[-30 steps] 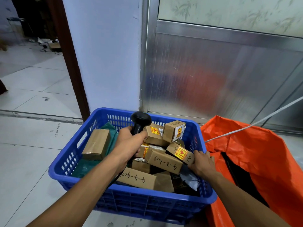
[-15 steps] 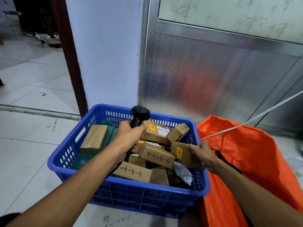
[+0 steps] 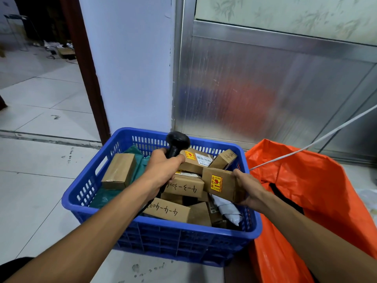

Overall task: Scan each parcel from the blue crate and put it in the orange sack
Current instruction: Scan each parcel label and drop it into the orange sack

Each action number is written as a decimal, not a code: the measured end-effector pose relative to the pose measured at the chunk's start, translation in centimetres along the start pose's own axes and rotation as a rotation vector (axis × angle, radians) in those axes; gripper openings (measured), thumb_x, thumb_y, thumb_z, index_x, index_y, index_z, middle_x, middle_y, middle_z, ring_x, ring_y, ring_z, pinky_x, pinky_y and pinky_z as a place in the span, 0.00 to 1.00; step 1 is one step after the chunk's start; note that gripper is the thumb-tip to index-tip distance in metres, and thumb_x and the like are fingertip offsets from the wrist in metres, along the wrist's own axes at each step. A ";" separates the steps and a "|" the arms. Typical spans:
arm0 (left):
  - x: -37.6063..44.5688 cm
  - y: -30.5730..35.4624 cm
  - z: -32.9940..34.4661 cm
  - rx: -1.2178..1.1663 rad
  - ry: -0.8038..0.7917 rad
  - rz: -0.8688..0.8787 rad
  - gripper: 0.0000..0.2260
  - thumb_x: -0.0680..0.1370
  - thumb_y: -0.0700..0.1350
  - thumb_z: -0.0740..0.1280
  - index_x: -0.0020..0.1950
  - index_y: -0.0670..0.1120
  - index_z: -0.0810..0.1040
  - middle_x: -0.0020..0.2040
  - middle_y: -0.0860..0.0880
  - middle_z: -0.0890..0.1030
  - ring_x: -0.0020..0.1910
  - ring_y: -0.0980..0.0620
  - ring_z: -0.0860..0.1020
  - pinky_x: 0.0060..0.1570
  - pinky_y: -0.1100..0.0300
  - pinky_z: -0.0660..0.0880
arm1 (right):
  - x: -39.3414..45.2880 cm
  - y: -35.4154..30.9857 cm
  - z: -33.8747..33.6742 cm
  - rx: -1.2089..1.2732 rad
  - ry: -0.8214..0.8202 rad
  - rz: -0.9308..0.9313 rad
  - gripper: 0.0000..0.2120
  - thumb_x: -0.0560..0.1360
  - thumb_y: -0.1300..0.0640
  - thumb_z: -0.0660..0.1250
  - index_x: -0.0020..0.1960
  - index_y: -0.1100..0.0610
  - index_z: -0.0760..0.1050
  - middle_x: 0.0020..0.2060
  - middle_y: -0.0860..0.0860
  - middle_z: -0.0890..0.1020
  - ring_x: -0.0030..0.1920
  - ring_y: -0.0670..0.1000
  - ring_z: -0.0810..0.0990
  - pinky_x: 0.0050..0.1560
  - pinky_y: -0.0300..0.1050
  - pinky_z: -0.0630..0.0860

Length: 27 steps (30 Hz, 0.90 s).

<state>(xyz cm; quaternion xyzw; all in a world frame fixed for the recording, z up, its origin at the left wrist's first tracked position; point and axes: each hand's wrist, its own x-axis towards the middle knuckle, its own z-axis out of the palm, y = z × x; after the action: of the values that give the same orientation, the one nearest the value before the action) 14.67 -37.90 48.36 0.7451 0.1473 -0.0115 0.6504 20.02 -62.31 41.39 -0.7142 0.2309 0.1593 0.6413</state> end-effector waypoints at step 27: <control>-1.2 0.6 1.4 0.199 -0.163 0.082 0.05 0.78 0.43 0.70 0.53 0.44 0.77 0.33 0.48 0.77 0.26 0.52 0.72 0.28 0.61 0.71 | -1.5 -0.6 -0.9 -1.055 0.082 -0.561 0.51 0.62 0.53 0.80 0.78 0.56 0.57 0.68 0.52 0.67 0.67 0.57 0.67 0.67 0.50 0.68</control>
<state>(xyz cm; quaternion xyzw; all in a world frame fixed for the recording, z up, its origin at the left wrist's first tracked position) 13.91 -39.57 49.00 0.8080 0.0616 -0.0597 0.5829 19.06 -62.94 42.79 -0.9754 -0.0524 0.0494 0.2084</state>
